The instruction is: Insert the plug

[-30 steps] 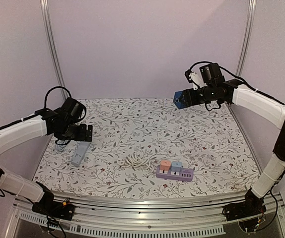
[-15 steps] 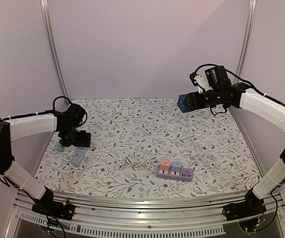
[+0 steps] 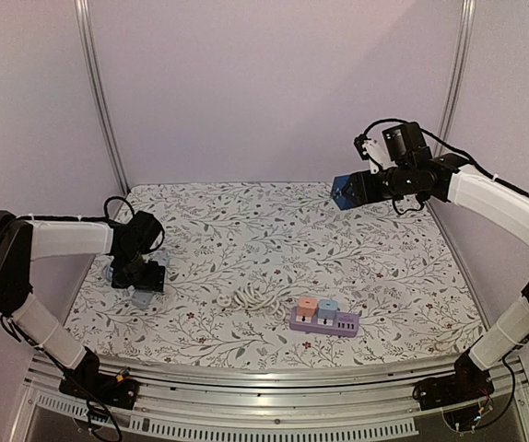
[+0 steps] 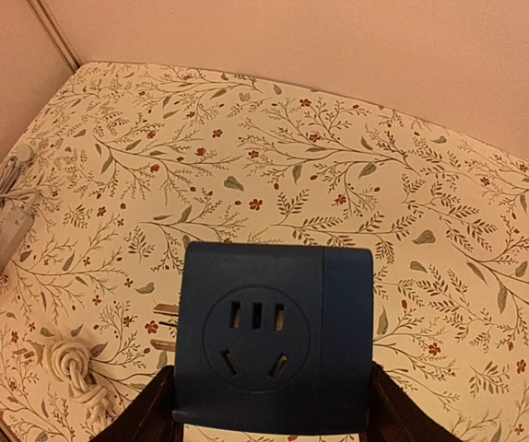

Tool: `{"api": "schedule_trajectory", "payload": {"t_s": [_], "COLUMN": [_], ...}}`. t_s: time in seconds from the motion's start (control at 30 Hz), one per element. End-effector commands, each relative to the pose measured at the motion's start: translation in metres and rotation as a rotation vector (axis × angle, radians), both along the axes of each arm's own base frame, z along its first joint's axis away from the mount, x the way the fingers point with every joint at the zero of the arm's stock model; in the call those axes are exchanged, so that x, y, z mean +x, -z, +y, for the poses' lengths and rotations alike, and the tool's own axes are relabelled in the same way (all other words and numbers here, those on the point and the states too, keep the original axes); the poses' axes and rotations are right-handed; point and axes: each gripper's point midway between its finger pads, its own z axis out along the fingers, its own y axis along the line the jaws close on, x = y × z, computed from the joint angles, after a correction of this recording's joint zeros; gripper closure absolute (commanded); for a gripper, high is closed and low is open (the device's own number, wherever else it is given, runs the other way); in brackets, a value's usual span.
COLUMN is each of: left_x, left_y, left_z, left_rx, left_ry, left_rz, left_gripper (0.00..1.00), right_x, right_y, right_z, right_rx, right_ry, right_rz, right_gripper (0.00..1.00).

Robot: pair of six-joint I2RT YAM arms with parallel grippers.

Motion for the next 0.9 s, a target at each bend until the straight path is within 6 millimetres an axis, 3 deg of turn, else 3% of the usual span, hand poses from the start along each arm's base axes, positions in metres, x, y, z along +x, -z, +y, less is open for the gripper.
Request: {"api": "schedule_trajectory", "payload": {"t_s": [0.0, 0.2, 0.27, 0.47, 0.63, 0.87], "left_x": [-0.001, -0.005, -0.006, 0.001, 0.015, 0.037], "left_y": [0.005, 0.010, 0.010, 0.000, -0.031, -0.098], "left_z": [0.008, 0.005, 0.003, -0.011, -0.034, -0.090], "left_rx": [0.024, 0.033, 0.036, 0.001, -0.080, -0.306], "left_ry": [-0.026, -0.010, -0.002, 0.032, 0.071, 0.124], "left_rz": [-0.012, -0.003, -0.006, -0.064, -0.153, -0.263], "left_gripper": [0.14, 0.21, 0.30, 0.70, 0.95, 1.00], "right_x": [-0.005, -0.006, -0.007, -0.010, -0.013, -0.016], "right_y": [-0.018, -0.016, -0.015, -0.010, -0.008, -0.006], "right_z": [-0.002, -0.002, -0.002, -0.003, -0.005, -0.005], "right_rx": [0.010, 0.014, 0.015, 0.016, 0.019, 0.038], "right_ry": [0.003, 0.004, 0.005, 0.009, 0.016, 0.023], "right_rz": [-0.041, -0.032, -0.028, -0.017, -0.011, -0.006], "right_gripper": [0.76, 0.76, 0.76, 0.76, 0.76, 0.76]}}
